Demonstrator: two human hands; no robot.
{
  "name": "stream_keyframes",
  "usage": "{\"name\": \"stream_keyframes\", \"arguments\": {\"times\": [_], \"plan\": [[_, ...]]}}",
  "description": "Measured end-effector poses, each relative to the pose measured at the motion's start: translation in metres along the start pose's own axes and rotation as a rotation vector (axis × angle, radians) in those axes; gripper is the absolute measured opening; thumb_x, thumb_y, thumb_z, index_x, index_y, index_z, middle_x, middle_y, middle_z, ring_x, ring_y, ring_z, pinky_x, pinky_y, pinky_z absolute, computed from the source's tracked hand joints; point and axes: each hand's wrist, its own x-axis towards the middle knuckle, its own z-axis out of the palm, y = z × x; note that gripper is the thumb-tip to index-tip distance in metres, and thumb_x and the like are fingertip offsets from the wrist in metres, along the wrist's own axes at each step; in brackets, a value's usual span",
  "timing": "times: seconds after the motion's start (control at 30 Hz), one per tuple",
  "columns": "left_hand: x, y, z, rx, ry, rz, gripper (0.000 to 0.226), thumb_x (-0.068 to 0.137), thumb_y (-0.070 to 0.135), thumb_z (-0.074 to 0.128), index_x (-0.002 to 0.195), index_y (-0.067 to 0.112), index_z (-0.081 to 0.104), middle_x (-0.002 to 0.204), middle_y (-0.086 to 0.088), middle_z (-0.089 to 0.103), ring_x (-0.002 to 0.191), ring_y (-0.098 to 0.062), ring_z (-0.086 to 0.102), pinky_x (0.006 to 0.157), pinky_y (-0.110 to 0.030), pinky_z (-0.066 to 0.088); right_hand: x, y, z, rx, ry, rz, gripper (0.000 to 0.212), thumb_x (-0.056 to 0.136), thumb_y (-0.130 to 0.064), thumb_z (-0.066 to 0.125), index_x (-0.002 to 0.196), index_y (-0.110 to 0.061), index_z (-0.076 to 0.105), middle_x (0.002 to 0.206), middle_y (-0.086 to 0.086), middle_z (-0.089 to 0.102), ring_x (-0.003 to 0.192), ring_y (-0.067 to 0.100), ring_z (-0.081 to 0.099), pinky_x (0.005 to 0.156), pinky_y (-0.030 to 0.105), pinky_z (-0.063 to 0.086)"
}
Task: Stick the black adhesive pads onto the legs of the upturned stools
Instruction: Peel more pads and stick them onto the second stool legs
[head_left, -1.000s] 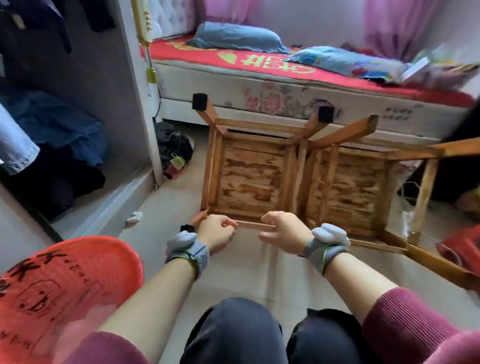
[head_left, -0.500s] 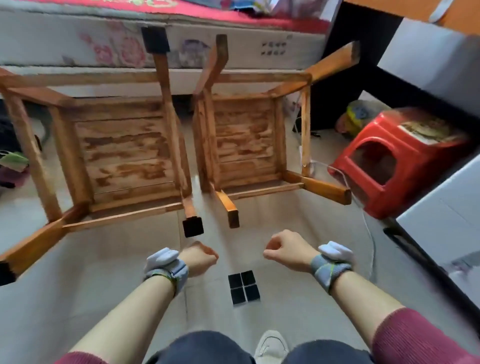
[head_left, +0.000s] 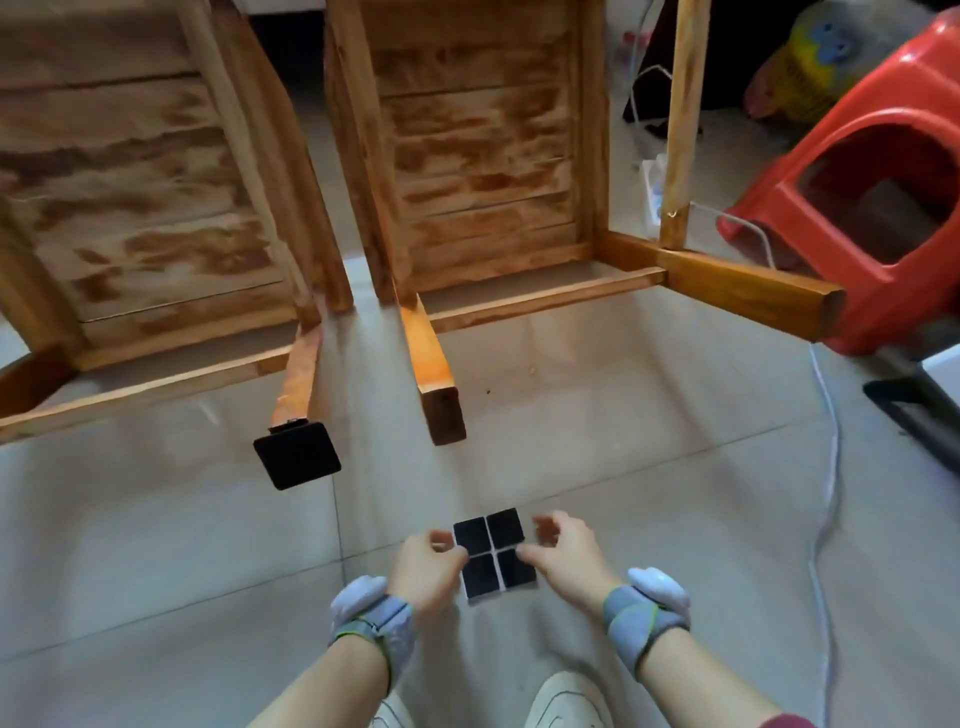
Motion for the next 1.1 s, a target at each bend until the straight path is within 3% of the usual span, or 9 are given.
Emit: {"name": "stream_keyframes", "arguments": {"times": [0.2, 0.27, 0.37, 0.47, 0.53, 0.7, 0.87, 0.97, 1.1], "plan": [[0.004, 0.002, 0.012, 0.007, 0.068, 0.0, 0.027, 0.077, 0.006, 0.061, 0.103, 0.013, 0.062, 0.096, -0.013, 0.07, 0.096, -0.03, 0.067, 0.088, -0.038, 0.053, 0.013, 0.002, 0.019, 0.279, 0.088, 0.154, 0.027, 0.073, -0.016, 0.073, 0.096, -0.013, 0.06, 0.089, 0.004, 0.062, 0.091, 0.025, 0.062, 0.075, 0.029, 0.046], [0.003, 0.001, 0.011, -0.023, 0.041, -0.024, 0.027, 0.076, 0.004, 0.062, 0.102, 0.012, 0.061, 0.092, -0.01, 0.067, 0.093, -0.03, 0.067, 0.088, -0.038, 0.053, 0.012, 0.002, 0.022, 0.294, 0.09, 0.17, 0.013, 0.072, -0.016, 0.071, 0.071, -0.017, 0.058, 0.071, 0.001, 0.059, 0.07, 0.023, 0.057, 0.058, 0.026, 0.039], [0.0, 0.0, 0.007, -0.05, -0.011, -0.039, 0.048, 0.065, 0.008, 0.065, 0.113, 0.006, 0.06, 0.09, -0.01, 0.067, 0.081, -0.026, 0.064, 0.085, -0.039, 0.054, 0.008, -0.001, 0.022, 0.187, 0.086, 0.072, 0.023, 0.071, -0.017, 0.07, 0.057, -0.017, 0.052, 0.058, -0.004, 0.052, 0.066, 0.019, 0.051, 0.058, 0.026, 0.037], [-0.01, 0.004, -0.004, -0.052, -0.121, -0.024, 0.079, 0.048, 0.013, 0.069, 0.125, 0.01, 0.05, 0.11, -0.013, 0.066, 0.092, -0.026, 0.066, 0.078, -0.032, 0.052, -0.007, -0.015, 0.004, 0.168, 0.022, -0.076, 0.023, 0.071, -0.014, 0.07, 0.056, -0.02, 0.053, 0.059, -0.006, 0.054, 0.064, 0.015, 0.051, 0.06, 0.025, 0.041], [-0.023, 0.015, -0.014, -0.075, -0.211, 0.018, 0.084, 0.053, 0.005, 0.075, 0.129, 0.017, 0.042, 0.121, -0.012, 0.058, 0.103, -0.024, 0.063, 0.077, -0.027, 0.051, -0.022, -0.028, -0.016, 0.133, -0.052, -0.182, 0.021, 0.07, -0.013, 0.071, 0.058, -0.02, 0.055, 0.059, -0.005, 0.056, 0.059, 0.011, 0.051, 0.059, 0.024, 0.042], [-0.07, 0.044, -0.041, -0.077, -0.317, 0.172, 0.059, 0.066, 0.001, 0.076, 0.119, 0.017, 0.054, 0.11, -0.014, 0.07, 0.104, -0.029, 0.067, 0.093, -0.039, 0.052, -0.067, -0.059, -0.071, 0.129, -0.178, -0.302, 0.021, 0.068, -0.011, 0.074, 0.056, -0.019, 0.059, 0.053, -0.009, 0.055, 0.054, 0.01, 0.05, 0.06, 0.027, 0.044], [-0.125, 0.065, -0.064, -0.151, -0.392, 0.334, 0.03, 0.074, 0.0, 0.075, 0.102, 0.007, 0.067, 0.1, -0.014, 0.075, 0.09, -0.021, 0.073, 0.081, -0.029, 0.059, -0.115, -0.085, -0.101, 0.227, -0.218, -0.356, 0.018, 0.07, -0.007, 0.077, 0.061, -0.015, 0.064, 0.058, -0.002, 0.058, 0.056, 0.011, 0.052, 0.057, 0.021, 0.044], [-0.156, 0.076, -0.078, -0.172, -0.373, 0.423, 0.032, 0.073, 0.004, 0.077, 0.104, 0.006, 0.068, 0.1, -0.014, 0.075, 0.093, -0.023, 0.073, 0.083, -0.032, 0.059, -0.141, -0.098, -0.106, 0.334, -0.225, -0.386, 0.013, 0.073, -0.007, 0.076, 0.064, -0.012, 0.067, 0.064, 0.006, 0.058, 0.061, 0.016, 0.052, 0.059, 0.023, 0.045], [-0.187, 0.083, -0.09, -0.237, -0.307, 0.512, 0.034, 0.074, 0.006, 0.077, 0.106, 0.008, 0.067, 0.099, -0.012, 0.075, 0.093, -0.023, 0.073, 0.082, -0.033, 0.059, -0.168, -0.114, -0.106, 0.405, -0.183, -0.447, 0.017, 0.076, -0.013, 0.075, 0.085, 0.0, 0.07, 0.081, 0.014, 0.063, 0.079, 0.025, 0.057, 0.08, 0.042, 0.05]]}}
